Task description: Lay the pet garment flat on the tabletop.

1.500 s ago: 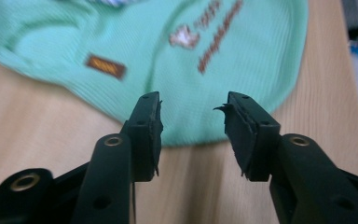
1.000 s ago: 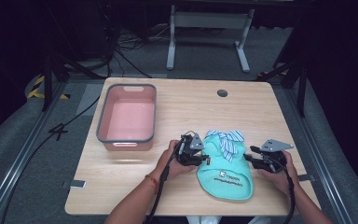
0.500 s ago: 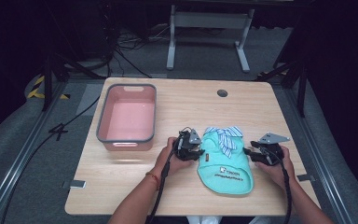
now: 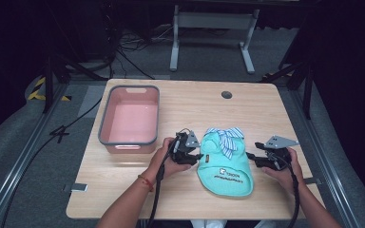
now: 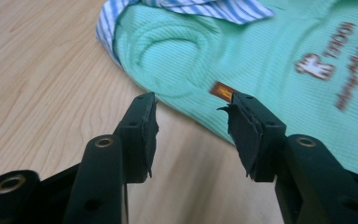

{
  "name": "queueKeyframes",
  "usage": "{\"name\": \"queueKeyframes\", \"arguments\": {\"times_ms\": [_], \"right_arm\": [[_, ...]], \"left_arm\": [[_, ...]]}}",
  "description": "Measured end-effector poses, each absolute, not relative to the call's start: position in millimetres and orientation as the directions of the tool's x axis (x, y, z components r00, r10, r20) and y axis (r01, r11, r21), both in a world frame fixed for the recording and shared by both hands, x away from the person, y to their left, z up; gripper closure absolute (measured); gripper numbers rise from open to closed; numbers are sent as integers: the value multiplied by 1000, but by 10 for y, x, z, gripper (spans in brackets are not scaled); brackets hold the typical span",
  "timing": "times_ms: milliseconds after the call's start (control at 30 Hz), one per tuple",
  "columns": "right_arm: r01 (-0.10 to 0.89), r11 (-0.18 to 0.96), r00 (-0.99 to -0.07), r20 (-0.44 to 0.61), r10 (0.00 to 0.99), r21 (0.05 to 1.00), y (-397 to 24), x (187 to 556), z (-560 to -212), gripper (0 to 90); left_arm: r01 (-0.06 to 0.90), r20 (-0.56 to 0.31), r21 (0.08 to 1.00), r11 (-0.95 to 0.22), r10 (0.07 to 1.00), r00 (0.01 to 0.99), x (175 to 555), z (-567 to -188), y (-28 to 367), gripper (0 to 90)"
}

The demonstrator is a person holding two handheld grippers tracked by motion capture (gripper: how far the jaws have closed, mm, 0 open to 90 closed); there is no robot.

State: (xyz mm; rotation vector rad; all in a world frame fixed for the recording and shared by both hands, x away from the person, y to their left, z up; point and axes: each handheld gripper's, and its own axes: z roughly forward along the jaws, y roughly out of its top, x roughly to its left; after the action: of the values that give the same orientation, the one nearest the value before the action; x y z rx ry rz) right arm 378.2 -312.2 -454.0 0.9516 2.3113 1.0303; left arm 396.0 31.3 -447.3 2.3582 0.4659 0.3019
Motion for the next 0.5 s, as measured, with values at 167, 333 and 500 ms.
{"name": "queueKeyframes", "arguments": {"times_ms": [167,333,500], "right_arm": [[361,512,-708,-128,695,779,-3103,3631,-4393,422],[336,532,-735,-137,664,777,-3133,3535,-4312,400],[334,556,-745,-149,651,761,-3200,3450,-4322,372]], "left_arm": [[219,118,675,-705,397,910,3797,-4392,430,473],[224,134,668,-710,410,902,3715,-4355,561,392],[223,155,668,-710,426,892,3628,-4313,710,306]]}}
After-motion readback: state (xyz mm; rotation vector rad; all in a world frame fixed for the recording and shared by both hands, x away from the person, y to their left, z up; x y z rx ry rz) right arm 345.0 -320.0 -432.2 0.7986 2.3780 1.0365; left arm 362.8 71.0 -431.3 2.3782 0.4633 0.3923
